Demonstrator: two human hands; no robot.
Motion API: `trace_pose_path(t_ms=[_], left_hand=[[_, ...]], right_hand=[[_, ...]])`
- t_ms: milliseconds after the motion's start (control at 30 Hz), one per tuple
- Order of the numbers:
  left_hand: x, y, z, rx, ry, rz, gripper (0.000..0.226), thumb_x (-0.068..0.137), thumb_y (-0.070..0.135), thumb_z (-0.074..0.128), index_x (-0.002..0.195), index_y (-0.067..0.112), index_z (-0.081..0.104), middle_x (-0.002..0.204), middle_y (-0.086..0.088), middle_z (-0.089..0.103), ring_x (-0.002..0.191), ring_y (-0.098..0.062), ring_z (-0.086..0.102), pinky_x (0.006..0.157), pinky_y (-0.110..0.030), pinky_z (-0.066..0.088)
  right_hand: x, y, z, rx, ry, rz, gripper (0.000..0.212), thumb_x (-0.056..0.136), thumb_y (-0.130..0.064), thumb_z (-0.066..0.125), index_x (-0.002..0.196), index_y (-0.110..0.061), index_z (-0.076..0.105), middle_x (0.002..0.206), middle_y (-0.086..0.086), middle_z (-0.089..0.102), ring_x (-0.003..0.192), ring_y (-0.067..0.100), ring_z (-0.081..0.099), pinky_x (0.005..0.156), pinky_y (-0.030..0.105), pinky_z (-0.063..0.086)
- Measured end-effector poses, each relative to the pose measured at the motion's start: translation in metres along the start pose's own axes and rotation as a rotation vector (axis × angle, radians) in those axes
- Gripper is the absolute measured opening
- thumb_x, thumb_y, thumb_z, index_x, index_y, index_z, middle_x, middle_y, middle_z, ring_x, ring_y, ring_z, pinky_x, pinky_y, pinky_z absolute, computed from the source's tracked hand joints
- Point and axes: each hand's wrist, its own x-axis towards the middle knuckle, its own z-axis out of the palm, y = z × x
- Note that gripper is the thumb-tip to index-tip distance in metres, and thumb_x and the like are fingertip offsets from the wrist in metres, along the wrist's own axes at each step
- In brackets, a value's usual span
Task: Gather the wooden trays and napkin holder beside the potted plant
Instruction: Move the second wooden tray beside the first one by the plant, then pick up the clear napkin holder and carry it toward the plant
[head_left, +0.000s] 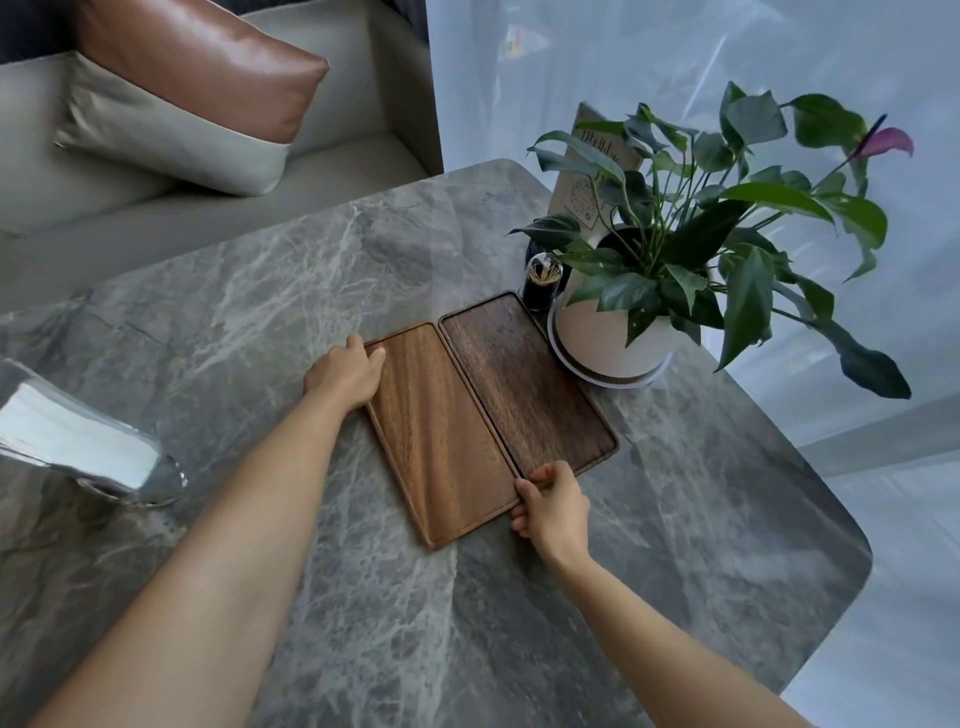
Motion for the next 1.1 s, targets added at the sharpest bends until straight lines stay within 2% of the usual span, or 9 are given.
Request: trace_pose_path(t_ms=[167,433,500,600,700,800,933,1100], left_hand=[[-0.002,-0.002,-0.001,0.003,-0.023,0.015,0.054,0.099,0.04,0.022,0.136,0.003,0.033,0.137,-0.024,0.046,0.123,-0.04,0.045,0.097,-0.046,0.04],[-0.027,-0.007,-0.018,0.028,-0.02,0.098,0.053,0.099,0.04,0.024,0.141,0.007,0.028,0.147,-0.017,0.035,0.133,-0.034,0.035,0.104,-0.048,0.035],[-0.037,-0.011,-0.025,0.04,0.02,0.132,0.054,0.098,0.041,0.026,0.142,0.009,0.026,0.147,-0.016,0.034,0.134,-0.033,0.033,0.105,-0.048,0.033],[-0.053,-0.022,-0.039,0.07,0.088,0.196,0.052,0.098,0.04,0.029,0.14,0.01,0.028,0.144,-0.015,0.038,0.131,-0.033,0.036,0.103,-0.046,0.035],[-0.07,-0.038,-0.056,0.101,0.182,0.252,0.053,0.097,0.038,0.031,0.143,0.011,0.026,0.148,-0.012,0.036,0.134,-0.031,0.034,0.105,-0.044,0.032],[-0.086,-0.061,-0.077,0.121,0.3,0.296,0.057,0.098,0.037,0.03,0.147,0.013,0.018,0.156,-0.008,0.021,0.142,-0.024,0.021,0.113,-0.042,0.022],[-0.106,-0.103,-0.108,0.134,0.415,0.286,0.058,0.098,0.039,0.027,0.15,0.017,0.01,0.161,-0.003,0.005,0.148,-0.018,0.004,0.119,-0.04,0.007],[-0.13,-0.165,-0.136,0.094,0.487,0.207,0.063,0.097,0.043,0.031,0.15,0.02,0.006,0.161,-0.002,0.002,0.148,-0.017,0.002,0.119,-0.04,0.003]], right_hand=[[0.0,-0.001,-0.001,0.01,0.002,0.019,0.019,0.089,-0.012,0.052,0.074,-0.019,0.044,0.055,0.005,0.058,0.042,0.016,0.052,0.061,0.042,0.053],[-0.011,-0.011,-0.006,-0.122,0.023,-0.019,0.013,0.091,-0.019,0.05,0.079,-0.015,0.046,0.065,0.007,0.061,0.051,0.019,0.056,0.069,0.048,0.054],[-0.016,-0.017,-0.008,-0.178,0.048,-0.06,0.011,0.091,-0.022,0.051,0.086,-0.012,0.049,0.074,0.012,0.065,0.064,0.025,0.062,0.073,0.049,0.055],[-0.027,-0.034,-0.009,-0.285,0.071,-0.148,0.023,0.09,-0.028,0.052,0.103,-0.009,0.052,0.098,0.016,0.066,0.091,0.033,0.061,0.079,0.044,0.051],[-0.039,-0.061,-0.002,-0.375,0.052,-0.283,0.032,0.09,-0.03,0.052,0.113,-0.008,0.049,0.108,0.017,0.063,0.1,0.035,0.058,0.083,0.043,0.048],[-0.054,-0.094,0.01,-0.419,0.023,-0.46,0.039,0.09,-0.028,0.054,0.121,-0.007,0.045,0.115,0.019,0.061,0.106,0.034,0.056,0.085,0.04,0.045],[-0.078,-0.139,0.035,-0.449,-0.035,-0.716,0.058,0.09,-0.026,0.054,0.139,-0.007,0.03,0.14,0.019,0.042,0.127,0.031,0.041,0.1,0.038,0.037],[-0.109,-0.179,0.081,-0.558,-0.127,-0.938,0.075,0.09,-0.035,0.05,0.146,-0.009,0.008,0.157,0.012,0.01,0.144,0.022,0.007,0.115,0.031,0.012]])
